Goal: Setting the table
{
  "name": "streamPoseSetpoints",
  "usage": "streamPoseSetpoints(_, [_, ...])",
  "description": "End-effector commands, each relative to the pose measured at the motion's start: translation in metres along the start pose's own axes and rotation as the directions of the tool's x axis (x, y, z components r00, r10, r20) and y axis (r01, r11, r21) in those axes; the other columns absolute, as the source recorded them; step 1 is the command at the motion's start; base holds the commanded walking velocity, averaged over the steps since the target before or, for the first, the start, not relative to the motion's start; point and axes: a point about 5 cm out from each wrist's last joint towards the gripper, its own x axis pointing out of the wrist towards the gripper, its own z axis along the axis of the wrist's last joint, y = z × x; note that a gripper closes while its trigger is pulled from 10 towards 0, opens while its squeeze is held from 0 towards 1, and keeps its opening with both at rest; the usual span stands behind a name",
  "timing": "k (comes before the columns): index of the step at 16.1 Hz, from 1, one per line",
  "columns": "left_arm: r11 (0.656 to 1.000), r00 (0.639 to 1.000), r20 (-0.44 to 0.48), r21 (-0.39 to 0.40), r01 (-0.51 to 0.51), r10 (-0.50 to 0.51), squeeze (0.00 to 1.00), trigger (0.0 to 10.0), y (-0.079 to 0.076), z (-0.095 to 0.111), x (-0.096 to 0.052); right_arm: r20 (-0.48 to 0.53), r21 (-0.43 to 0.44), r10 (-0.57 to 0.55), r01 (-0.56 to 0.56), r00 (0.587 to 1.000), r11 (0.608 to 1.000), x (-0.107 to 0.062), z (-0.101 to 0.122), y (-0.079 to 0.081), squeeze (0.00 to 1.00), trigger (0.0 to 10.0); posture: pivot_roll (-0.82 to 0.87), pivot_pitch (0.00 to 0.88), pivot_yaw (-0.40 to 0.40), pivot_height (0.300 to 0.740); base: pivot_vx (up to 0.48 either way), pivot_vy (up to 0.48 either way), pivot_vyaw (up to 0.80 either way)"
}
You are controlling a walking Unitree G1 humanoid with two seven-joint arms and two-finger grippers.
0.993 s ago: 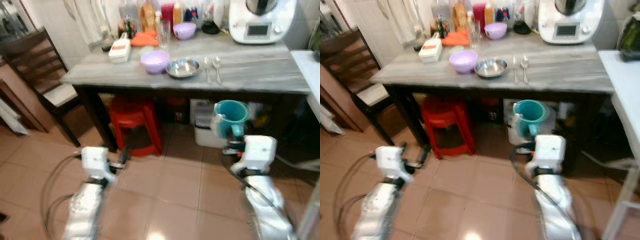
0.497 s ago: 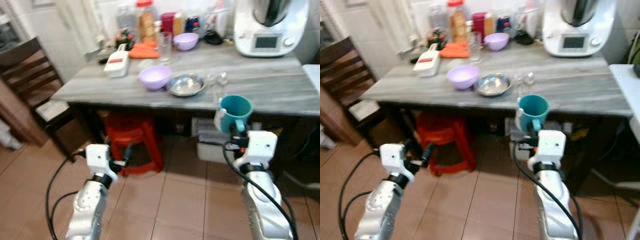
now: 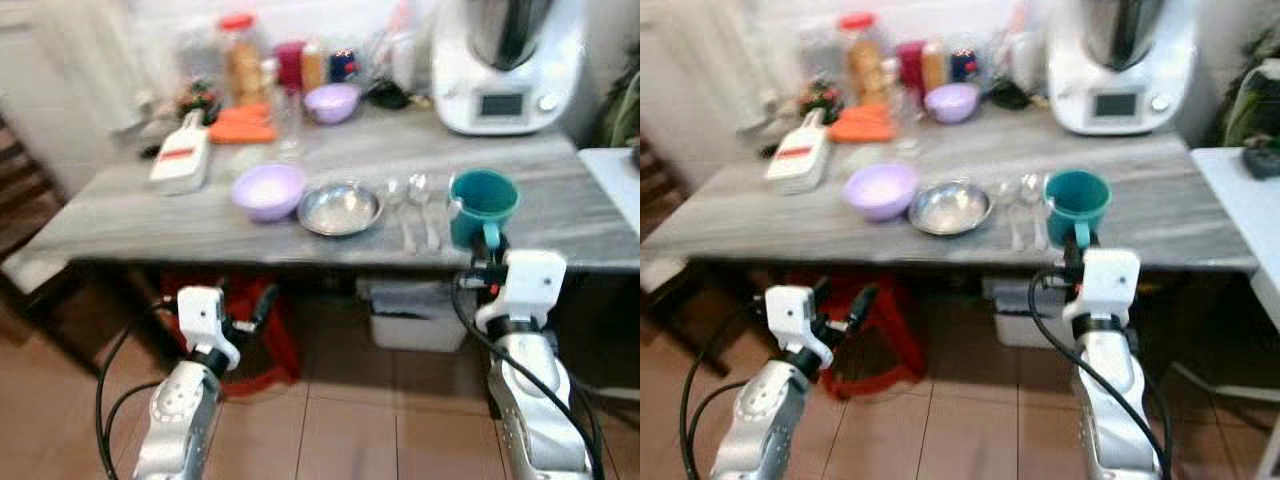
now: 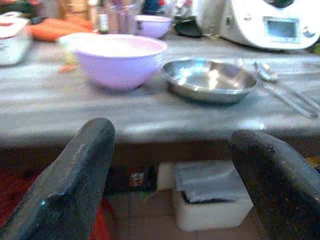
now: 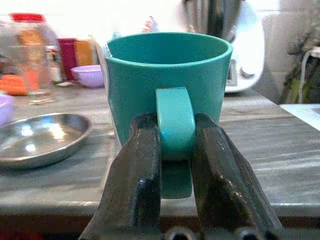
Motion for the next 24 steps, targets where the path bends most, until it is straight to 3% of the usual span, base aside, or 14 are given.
streamPoseSetpoints(1, [1.0, 1.0, 0.007, 0.0, 0.007, -0.007, 0.0, 10.0, -0.002, 0.003, 0.001, 0.029, -0.01, 0.006, -0.005, 1.0, 1.0, 0.003, 0.007, 0.0, 0.0, 10.0, -0.06, 0.0, 0.116, 0.74, 0.48, 0.0, 0.0])
streamPoseSetpoints(9, [1.0, 1.0, 0.007, -0.003, -0.016, 0.016, 0.0, 10.0, -0.002, 0.003, -0.003, 0.055, -0.036, 0.075, -0.073, 0.996, 0.997, 0.005, 0.013, 0.006, 0.0, 10.0, -0.05, 0.0, 0.109, 0.74, 0.461, 0.0, 0.0])
streamPoseSetpoints(13, [0.997, 0.997, 0.018, 0.029, -0.069, 0.068, 0.0, 10.0, 0.006, 0.005, -0.009, 0.07, -0.035, 0.138, -0.136, 0.988, 0.99, 0.008, 0.016, 0.01, 0.0, 10.0, -0.05, 0.0, 0.106, 0.74, 0.0, 0.0, 0.0])
streamPoseSetpoints(19, [0.997, 0.998, 0.003, 0.056, -0.058, 0.058, 0.0, 10.0, 0.009, 0.003, -0.022, 0.067, -0.045, 0.12, -0.117, 0.991, 0.992, 0.013, 0.017, 0.002, 0.0, 10.0, -0.05, 0.0, 0.094, 0.74, 0.0, 0.0, 0.4])
streamPoseSetpoints(22, [0.999, 1.0, -0.011, 0.028, 0.022, -0.022, 0.0, 10.0, 0.006, 0.003, -0.024, 0.049, -0.029, 0.089, -0.088, 0.995, 0.996, 0.023, 0.017, -0.006, 0.0, 10.0, -0.05, 0.0, 0.093, 0.74, 0.0, 0.0, 0.0])
streamPoseSetpoints(24, [0.988, 0.988, -0.021, -0.036, 0.15, -0.15, 0.0, 10.0, -0.005, 0.002, -0.026, 0.041, -0.011, 0.103, -0.103, 0.994, 0.995, 0.034, 0.018, -0.011, 0.0, 10.0, -0.04, 0.0, 0.095, 0.74, 0.0, 0.0, 0.0])
